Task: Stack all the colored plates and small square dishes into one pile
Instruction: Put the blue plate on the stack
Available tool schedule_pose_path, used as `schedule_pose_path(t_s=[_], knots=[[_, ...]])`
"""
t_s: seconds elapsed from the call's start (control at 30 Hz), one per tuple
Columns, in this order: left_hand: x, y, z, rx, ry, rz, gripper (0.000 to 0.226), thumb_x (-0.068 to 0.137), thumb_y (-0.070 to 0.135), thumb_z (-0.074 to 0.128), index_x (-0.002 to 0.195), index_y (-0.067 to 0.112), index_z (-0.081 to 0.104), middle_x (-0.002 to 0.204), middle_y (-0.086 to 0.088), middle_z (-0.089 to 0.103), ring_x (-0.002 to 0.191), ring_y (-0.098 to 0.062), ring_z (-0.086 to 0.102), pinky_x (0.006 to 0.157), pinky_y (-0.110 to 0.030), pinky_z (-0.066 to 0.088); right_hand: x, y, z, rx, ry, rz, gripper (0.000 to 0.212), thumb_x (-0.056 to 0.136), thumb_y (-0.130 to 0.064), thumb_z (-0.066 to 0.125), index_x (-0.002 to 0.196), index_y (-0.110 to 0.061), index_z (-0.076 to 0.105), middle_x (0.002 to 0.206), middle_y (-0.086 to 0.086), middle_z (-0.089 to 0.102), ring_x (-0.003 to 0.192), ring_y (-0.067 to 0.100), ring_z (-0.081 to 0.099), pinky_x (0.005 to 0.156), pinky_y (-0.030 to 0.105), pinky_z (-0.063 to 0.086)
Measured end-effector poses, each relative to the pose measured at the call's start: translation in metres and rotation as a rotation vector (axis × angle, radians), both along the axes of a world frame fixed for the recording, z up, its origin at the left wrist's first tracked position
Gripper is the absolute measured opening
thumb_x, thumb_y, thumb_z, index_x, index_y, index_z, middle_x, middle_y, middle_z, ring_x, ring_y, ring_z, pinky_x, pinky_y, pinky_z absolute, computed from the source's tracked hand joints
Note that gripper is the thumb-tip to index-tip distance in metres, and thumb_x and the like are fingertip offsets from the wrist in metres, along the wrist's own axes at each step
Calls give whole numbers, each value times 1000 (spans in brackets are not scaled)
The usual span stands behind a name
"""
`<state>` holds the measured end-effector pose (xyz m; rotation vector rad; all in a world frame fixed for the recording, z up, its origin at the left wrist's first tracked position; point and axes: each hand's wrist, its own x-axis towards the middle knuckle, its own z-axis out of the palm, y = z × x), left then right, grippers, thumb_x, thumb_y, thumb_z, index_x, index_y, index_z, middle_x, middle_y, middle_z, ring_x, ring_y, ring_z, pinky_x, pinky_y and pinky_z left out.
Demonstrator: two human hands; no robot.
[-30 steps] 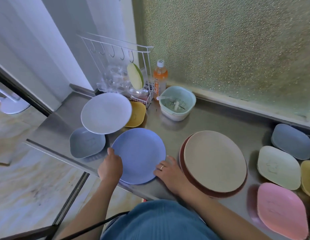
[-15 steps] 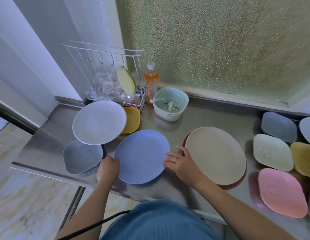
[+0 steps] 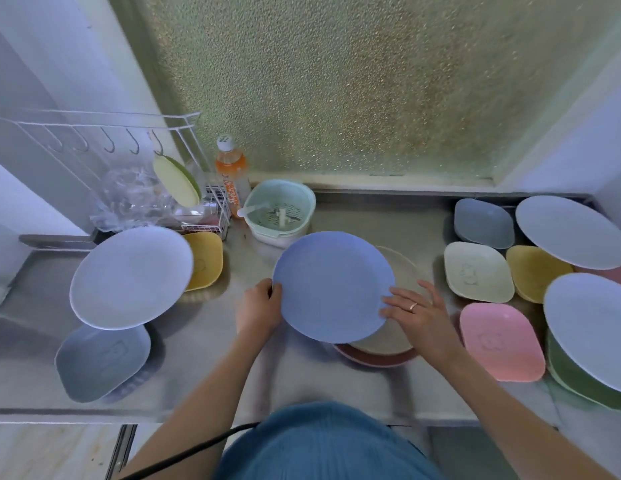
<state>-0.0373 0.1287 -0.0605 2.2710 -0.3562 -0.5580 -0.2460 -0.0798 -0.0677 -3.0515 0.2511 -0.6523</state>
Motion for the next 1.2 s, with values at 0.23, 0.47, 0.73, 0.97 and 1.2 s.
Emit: schedule_pose_path(t_s=[0.23, 0.47, 0.73, 0.97, 1.2], knots=[[-27, -55, 5, 187, -100, -244, 41, 94, 28, 42, 55, 18, 32, 56, 2, 40, 62, -25, 43, 49, -29, 26, -46, -30, -5, 47, 185, -173, 31, 56, -5, 73, 76, -28, 75, 90, -6, 75, 94, 20, 70, 111, 33, 6], [-33, -62, -3, 309, -121, -269, 37, 93, 34, 40, 61, 16, 37, 63, -2, 49, 66, -26, 49, 51, -28, 29, -55, -44, -8, 103, 244, -136, 25, 64, -10, 78, 83, -25, 74, 97, -5, 73, 103, 21, 66, 97, 39, 29], [-41, -64, -10, 436, -136, -325, 33, 95, 35, 36, 72, 13, 46, 75, -6, 57, 71, -28, 52, 59, -29, 34, -61, -55, -17, 213, 263, -100, 18, 66, -12, 68, 80, -21, 73, 101, -4, 73, 103, 20, 65, 96, 32, 30], [-48, -67, -12, 476, -219, -272, 36, 96, 34, 32, 71, 12, 45, 71, -4, 54, 68, -29, 51, 58, -29, 35, -62, -59, -22, 213, 329, -142, 38, 83, -27, 38, 95, -31, 74, 113, -5, 70, 111, 16, 62, 100, 33, 36], [-50, -69, -11, 477, -225, -245, 33, 97, 33, 30, 76, 12, 43, 74, -6, 56, 67, -29, 52, 58, -30, 35, -61, -53, -21, 305, 275, -189, 41, 84, -25, 36, 104, -29, 72, 120, -2, 66, 117, 17, 58, 103, 29, 25]])
